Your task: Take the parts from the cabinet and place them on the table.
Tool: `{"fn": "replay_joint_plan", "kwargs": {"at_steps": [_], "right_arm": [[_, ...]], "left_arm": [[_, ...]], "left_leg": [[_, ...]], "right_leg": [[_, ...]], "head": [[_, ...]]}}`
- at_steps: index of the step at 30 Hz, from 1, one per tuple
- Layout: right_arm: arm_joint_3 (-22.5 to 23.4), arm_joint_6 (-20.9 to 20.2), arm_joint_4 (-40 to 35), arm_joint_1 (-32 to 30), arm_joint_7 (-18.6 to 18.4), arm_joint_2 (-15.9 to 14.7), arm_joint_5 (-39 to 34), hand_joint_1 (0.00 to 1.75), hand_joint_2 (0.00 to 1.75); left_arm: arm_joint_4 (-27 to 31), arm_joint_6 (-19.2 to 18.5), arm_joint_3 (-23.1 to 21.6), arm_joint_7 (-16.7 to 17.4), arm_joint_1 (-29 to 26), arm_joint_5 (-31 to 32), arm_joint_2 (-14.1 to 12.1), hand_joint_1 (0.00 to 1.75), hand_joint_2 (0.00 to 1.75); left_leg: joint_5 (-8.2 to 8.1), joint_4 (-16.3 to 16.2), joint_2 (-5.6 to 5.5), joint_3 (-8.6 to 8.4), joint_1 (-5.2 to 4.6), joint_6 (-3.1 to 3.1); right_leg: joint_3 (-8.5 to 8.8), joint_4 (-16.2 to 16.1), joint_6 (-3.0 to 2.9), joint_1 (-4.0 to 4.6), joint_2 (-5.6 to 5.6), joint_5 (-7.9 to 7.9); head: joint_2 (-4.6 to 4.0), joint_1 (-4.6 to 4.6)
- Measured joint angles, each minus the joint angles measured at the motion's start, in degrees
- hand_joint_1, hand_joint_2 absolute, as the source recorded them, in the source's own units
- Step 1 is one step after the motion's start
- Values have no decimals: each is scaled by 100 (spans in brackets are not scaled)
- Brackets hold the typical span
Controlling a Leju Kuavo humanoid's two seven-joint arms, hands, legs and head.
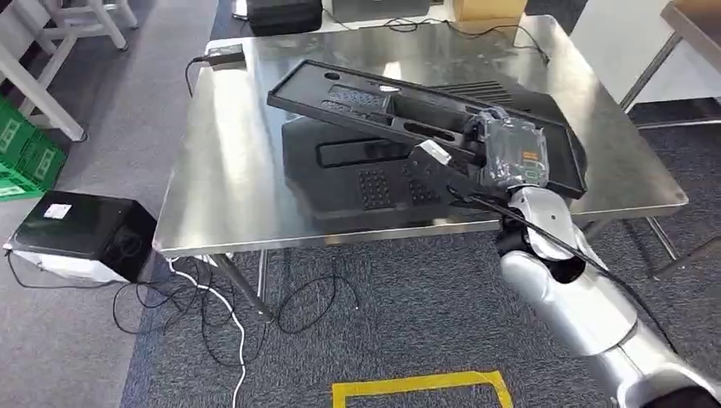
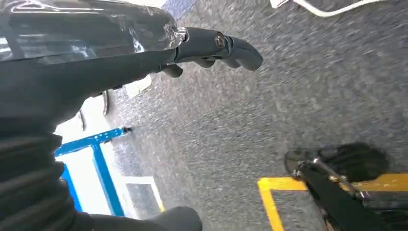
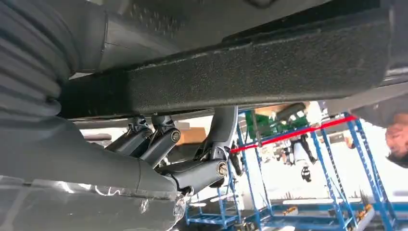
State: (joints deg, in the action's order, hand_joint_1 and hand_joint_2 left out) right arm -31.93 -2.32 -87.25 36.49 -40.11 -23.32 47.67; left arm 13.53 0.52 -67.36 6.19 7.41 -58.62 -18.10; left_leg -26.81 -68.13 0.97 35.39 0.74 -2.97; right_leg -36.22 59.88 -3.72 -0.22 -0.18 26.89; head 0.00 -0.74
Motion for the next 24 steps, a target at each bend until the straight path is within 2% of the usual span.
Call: {"fn": "replay_joint_plan", "kwargs": {"at_steps": [1, 2, 3, 4, 5, 7, 8, 9, 10, 11, 12, 13, 14, 16, 17, 18, 19, 20, 21, 22, 23, 24], "right_arm": [[0, -6, 11, -1, 0, 0, 0, 175, 175], [0, -13, 20, -5, 0, 2, 7, 175, 175], [-2, -17, 28, -11, 0, 2, 13, 175, 175], [-2, -26, 35, -12, 0, 2, 15, 175, 175], [-2, -33, 39, -11, 0, 4, 24, 175, 175], [-2, -55, 39, -12, 0, 11, 41, 175, 175], [0, -63, 42, -10, -2, 11, 57, 175, 175], [0, -70, 44, -16, -2, 11, 59, 175, 175], [-2, -79, 44, -22, -2, 11, 61, 175, 175], [0, -79, 44, -21, -2, 11, 63, 175, 175], [0, -79, 44, -17, 2, 15, 66, 175, 175], [4, -76, 42, -20, 2, 11, 66, 175, 175], [4, -79, 42, -3, 2, 11, 70, 175, 175], [4, -79, 44, -10, 2, 11, 70, 175, 175], [4, -87, 44, -37, 2, 11, 81, 175, 175], [4, -101, 46, -66, 2, 9, 85, 175, 175], [4, -109, 46, -95, 2, 9, 85, 175, 175], [4, -111, 46, -104, 2, 9, 85, 175, 175], [6, -111, 46, -101, 2, 9, 85, 175, 175], [7, -111, 46, -101, 2, 9, 87, 175, 175], [7, -111, 53, -107, 2, 11, 90, 175, 175], [7, -114, 52, -98, 4, 13, 85, 175, 175]], "left_arm": [[0, 0, 2, 0, -8, 0, 0, 0, 175], [0, 0, 2, 0, -25, 0, 0, 0, 175], [0, 0, 2, 0, -39, 0, 0, 0, 175], [0, 0, 4, 0, -50, 0, 0, 0, 175], [0, 0, 4, 0, -52, 0, 0, 0, 175], [0, 0, 4, -2, -51, 0, -9, 0, 175], [-2, 0, 4, -2, -49, 0, -18, 0, 175], [-2, 0, 4, -2, -42, 2, -24, 0, 175], [-2, 0, 7, -2, -42, 2, -24, 0, 175], [-2, 0, 7, -2, -41, 2, -24, 0, 175], [-2, 0, 7, -2, -36, 2, -24, 0, 175], [-2, 0, 7, -2, -37, 2, -22, 0, 175], [-2, 0, 7, -4, -36, 4, -24, 0, 175], [-2, 0, 9, -4, -36, 13, -22, 0, 175], [-2, 0, 9, -13, -35, 31, -24, 0, 175], [-2, 0, 7, -24, -36, 42, -22, 0, 175], [-2, 0, 9, -35, -40, 50, -22, 0, 175], [-2, 0, 9, -50, -41, 55, -20, 0, 175], [-2, -2, 9, -66, -38, 65, -20, 0, 175], [-2, -2, 9, -74, -37, 70, -20, 0, 175], [-9, -2, 9, -81, -39, 74, -22, 0, 175], [-9, 0, 9, -81, -29, 81, -22, 0, 175]], "left_leg": [[-128, -440, -11, 278, -1, -8], [-186, -801, -23, 545, -2, -8], [-106, -904, -27, 694, -1, 2], [121, -745, -32, 705, -6, 23], [447, -356, -38, 607, -17, 53], [1053, 664, -81, 286, -62, 134], [967, 726, -104, 221, -85, 165], [922, 837, -83, 179, -98, 180], [909, 840, -80, 185, -115, 199], [893, 845, -80, 183, -120, 226], [905, 921, -74, 139, -87, 250], [921, 1012, -59, 60, -54, 268], [917, 1055, -62, 11, -56, 297], [879, 1060, -62, -37, -56, 336], [844, 1057, -61, -67, -56, 338], [812, 1057, -62, -103, -54, 333], [770, 1054, -62, -155, -48, 319], [716, 1041, -62, -217, -35, 295], [659, 1009, -63, -276, -20, 265], [592, 969, -62, -318, -10, 232], [547, 953, -62, -309, -24, 190], [528, 897, -62, -288, -28, 156]], "right_leg": [[29, 0, -16, 11, 14, 26], [58, 2, -28, 23, 40, 60], [94, 2, -33, 33, 66, 90], [146, 2, -32, 38, 91, 126], [207, 2, -29, 39, 111, 168], [332, -2, 0, 33, 125, 258], [341, 4, 39, 59, 137, 289], [332, 3, 62, 47, 156, 301], [341, -26, 84, 29, 154, 307], [354, -57, 112, 17, 153, 311], [382, -70, 149, 29, 152, 330], [386, -6, 171, 26, 114, 383], [268, 242, 197, 31, 89, 490], [-218, 1086, 228, 12, 88, 822], [-491, 1509, 249, -2, 87, 931], [-666, 1703, 270, -18, 85, 889], [-697, 1609, 290, -37, 76, 694], [-583, 1224, 306, -59, 67, 368], [-387, 683, 320, -74, 50, 5], [-211, 178, 326, -83, 12, -274], [-165, 183, 331, -38, -2, -152], [-97, 14, 283, -45, 9, -111]], "head": [[0, -13], [0, -26], [0, -48], [0, -61], [0, -85], [0, -124], [0, -136], [0, -140], [0, -116], [0, -129], [0, -151], [0, -127], [0, -72], [0, -11], [0, 11], [0, 39], [0, 68], [0, 92], [0, 109], [0, 122], [0, 134], [0, 151]]}}
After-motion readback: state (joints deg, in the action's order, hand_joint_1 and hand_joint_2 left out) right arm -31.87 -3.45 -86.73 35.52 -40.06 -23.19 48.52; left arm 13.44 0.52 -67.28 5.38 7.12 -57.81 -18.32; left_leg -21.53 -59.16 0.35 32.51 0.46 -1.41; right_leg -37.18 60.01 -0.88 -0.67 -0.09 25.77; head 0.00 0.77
